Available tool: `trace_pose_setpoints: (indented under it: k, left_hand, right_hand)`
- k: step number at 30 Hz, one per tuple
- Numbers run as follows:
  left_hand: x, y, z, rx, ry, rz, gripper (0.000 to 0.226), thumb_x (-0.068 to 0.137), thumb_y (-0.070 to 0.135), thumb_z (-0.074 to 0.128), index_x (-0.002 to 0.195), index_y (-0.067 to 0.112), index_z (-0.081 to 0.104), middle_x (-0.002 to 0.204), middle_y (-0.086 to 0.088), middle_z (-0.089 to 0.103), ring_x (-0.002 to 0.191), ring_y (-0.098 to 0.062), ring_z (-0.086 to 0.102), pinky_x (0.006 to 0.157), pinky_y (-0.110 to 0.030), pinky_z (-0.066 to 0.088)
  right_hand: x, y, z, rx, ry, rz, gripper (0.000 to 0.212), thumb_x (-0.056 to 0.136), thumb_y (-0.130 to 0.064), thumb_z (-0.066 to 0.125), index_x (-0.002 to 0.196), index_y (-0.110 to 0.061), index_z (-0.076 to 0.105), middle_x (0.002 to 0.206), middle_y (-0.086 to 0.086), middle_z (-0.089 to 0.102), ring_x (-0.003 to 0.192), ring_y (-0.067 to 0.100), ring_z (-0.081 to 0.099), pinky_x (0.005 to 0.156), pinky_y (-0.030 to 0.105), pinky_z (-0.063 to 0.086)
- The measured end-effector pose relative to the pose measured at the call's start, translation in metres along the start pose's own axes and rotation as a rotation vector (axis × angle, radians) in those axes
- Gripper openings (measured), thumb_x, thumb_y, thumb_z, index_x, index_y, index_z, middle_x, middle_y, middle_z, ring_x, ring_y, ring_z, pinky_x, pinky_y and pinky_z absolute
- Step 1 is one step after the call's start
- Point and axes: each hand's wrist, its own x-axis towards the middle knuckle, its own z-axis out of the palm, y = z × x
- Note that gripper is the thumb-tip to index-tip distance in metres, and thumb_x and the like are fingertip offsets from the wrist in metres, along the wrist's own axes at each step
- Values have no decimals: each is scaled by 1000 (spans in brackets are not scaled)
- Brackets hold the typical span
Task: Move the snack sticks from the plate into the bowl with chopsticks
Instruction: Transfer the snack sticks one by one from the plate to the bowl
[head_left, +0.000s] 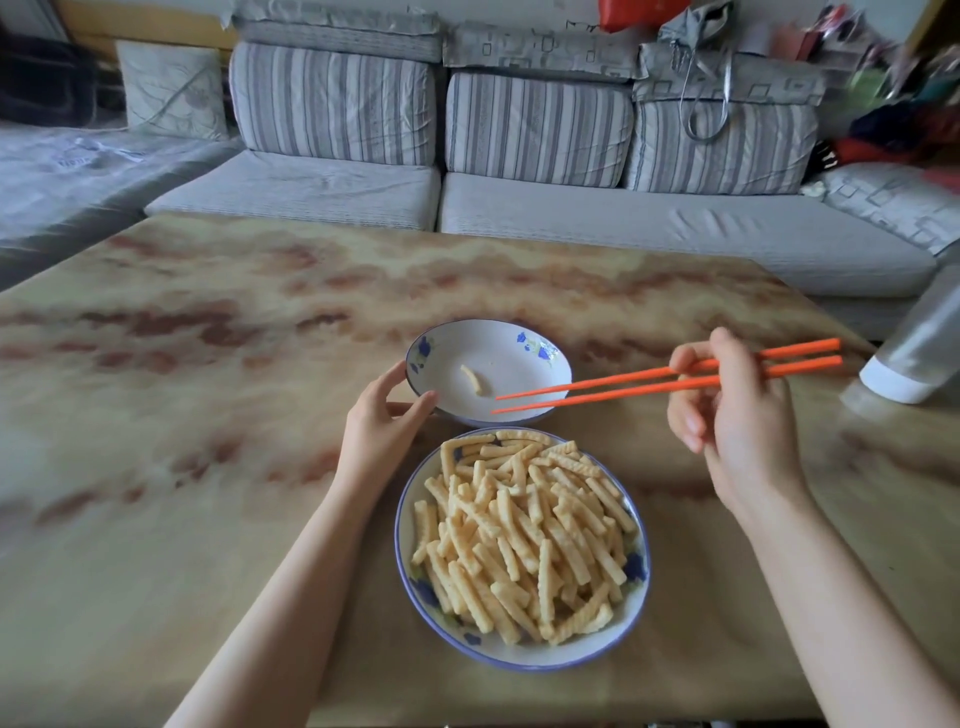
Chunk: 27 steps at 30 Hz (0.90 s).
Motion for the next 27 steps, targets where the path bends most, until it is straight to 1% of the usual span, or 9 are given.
trace_pose_setpoints:
  k: [3, 5, 9, 12, 16, 20, 22, 25, 27]
  left_hand:
    - [0, 1, 0, 16, 6, 1, 51, 90, 28, 68, 139, 26, 54, 121, -1, 69, 87, -6, 70, 68, -1, 43]
    - [-1, 1, 0, 23, 2, 1, 51, 90, 29, 68, 139, 26, 53, 120, -2, 70, 86, -6, 70, 67, -1, 43]
    - [-1, 2, -1, 30, -3, -1, 52, 90, 30, 67, 140, 27, 52, 120, -4, 69, 87, -6, 70, 72, -7, 45]
    - [-1, 1, -1, 27, -4, -5, 53, 90, 30, 68, 140, 27, 52, 122, -4, 69, 87, -8, 70, 80, -17, 49]
    - [-1, 2, 0, 26, -5, -4, 52, 90, 29, 68, 140, 26, 52, 120, -4, 69, 86, -7, 70, 77, -15, 49]
    - [-1, 1, 0, 8, -10, -8, 52, 90, 30, 68, 140, 27, 52, 120, -3, 70, 87, -9, 71, 87, -29, 54]
    - [-1, 0, 0, -1, -13, -13, 52, 90, 29, 67, 140, 28, 52, 119, -2, 70, 88, -9, 71, 85, -26, 54]
    - [-1, 0, 0, -8, -9, -5, 52, 90, 29, 68, 139, 28, 53, 120, -2, 69, 88, -9, 72, 85, -26, 54]
    - [-1, -1, 0, -11, -10, -6, 52, 90, 30, 68, 139, 28, 53, 120, -3, 69, 87, -9, 72, 89, -30, 55]
  right_hand:
    - [-11, -3, 2, -36, -72, -18, 44, 103, -24, 33, 68, -7, 53, 32, 0, 32, 28, 15, 24, 36, 18, 20]
    - [-14, -2, 7, -56, -107, -15, 45, 103, -23, 32, 67, -7, 53, 33, 1, 32, 28, 14, 24, 36, 17, 19]
    - [-18, 4, 15, -79, -146, -6, 46, 104, -23, 32, 67, -6, 53, 33, 1, 33, 27, 13, 25, 36, 17, 18]
    - [-19, 8, 17, -78, -145, 2, 47, 104, -24, 32, 65, -8, 53, 33, 1, 33, 27, 13, 25, 36, 17, 18]
    - [-19, 10, 16, -35, -85, 4, 46, 104, -24, 33, 63, -10, 51, 34, 2, 33, 28, 15, 25, 36, 17, 19]
    - [-14, 8, 12, 23, -35, -10, 52, 103, -24, 35, 55, -19, 56, 43, 5, 36, 28, 14, 26, 36, 18, 20]
    - [-9, 6, 11, 66, 3, -16, 56, 102, -23, 36, 52, -21, 59, 48, 5, 41, 28, 14, 27, 37, 19, 20]
    - [5, 4, 17, 137, 96, -17, 55, 102, -21, 36, 51, -18, 56, 43, 0, 45, 28, 12, 29, 36, 19, 20]
    - [18, 8, 25, 115, 152, -12, 46, 101, -19, 35, 59, -14, 50, 39, -3, 45, 27, 11, 31, 35, 19, 20]
